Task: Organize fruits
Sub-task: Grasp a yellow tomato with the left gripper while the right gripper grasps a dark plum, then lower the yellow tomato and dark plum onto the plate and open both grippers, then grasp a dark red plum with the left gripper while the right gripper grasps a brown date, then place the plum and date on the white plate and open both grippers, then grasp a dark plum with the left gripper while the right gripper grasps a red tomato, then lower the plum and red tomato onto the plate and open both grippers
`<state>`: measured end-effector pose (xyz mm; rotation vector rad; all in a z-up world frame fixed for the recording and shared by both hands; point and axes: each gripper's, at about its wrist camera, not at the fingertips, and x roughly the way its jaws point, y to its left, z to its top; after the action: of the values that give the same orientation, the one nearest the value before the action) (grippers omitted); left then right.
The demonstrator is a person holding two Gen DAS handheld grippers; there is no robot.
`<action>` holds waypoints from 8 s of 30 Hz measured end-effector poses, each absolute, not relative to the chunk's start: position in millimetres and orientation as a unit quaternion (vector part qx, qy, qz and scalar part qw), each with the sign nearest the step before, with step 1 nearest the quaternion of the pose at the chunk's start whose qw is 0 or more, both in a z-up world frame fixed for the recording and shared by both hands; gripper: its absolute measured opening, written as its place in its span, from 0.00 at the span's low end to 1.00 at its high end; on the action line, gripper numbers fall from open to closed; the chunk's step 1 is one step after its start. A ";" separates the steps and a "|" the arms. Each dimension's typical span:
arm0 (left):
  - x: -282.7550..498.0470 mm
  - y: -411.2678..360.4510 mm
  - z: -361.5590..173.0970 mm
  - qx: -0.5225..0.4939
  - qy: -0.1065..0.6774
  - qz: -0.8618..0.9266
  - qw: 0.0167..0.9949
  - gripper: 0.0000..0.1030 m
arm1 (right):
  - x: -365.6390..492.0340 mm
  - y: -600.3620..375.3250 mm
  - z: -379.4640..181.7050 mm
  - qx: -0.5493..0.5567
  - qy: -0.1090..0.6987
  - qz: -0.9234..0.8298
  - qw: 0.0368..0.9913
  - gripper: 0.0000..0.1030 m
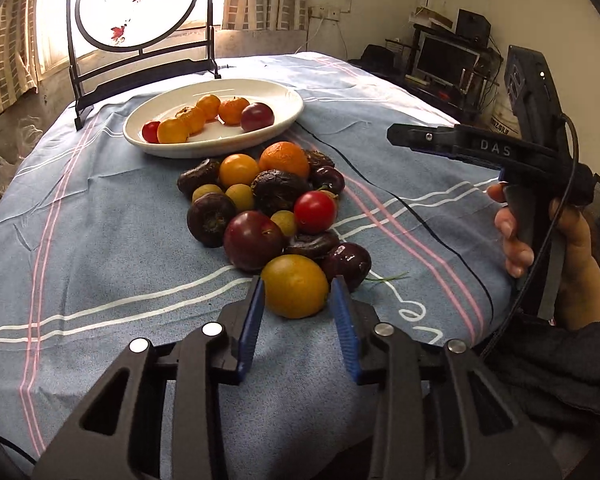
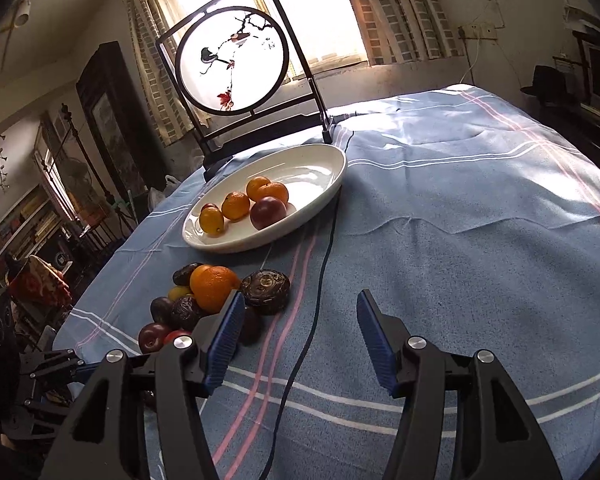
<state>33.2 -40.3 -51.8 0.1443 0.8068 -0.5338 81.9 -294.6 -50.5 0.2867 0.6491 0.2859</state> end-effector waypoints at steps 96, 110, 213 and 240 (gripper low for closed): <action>86.5 -39.2 -69.4 0.086 0.382 -0.218 0.894 0.60 | 80.2 -285.5 -51.4 0.140 0.315 0.184 0.920 0.49; 77.9 -26.0 -58.7 0.054 0.391 -0.221 0.892 0.37 | 78.4 -271.6 -51.8 0.110 0.335 0.199 0.914 0.49; 76.3 5.8 -50.1 0.044 0.380 -0.219 0.898 0.34 | 73.0 -173.1 -75.1 -0.004 0.420 0.236 0.876 0.30; 278.9 -41.1 -19.3 0.013 0.385 -0.189 0.903 0.34 | 284.3 -227.6 -7.9 0.104 0.364 0.161 0.911 0.30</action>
<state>278.9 -41.1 -19.3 0.0277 0.7955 -0.3911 284.3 -227.6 -7.9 0.2150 0.7510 0.3311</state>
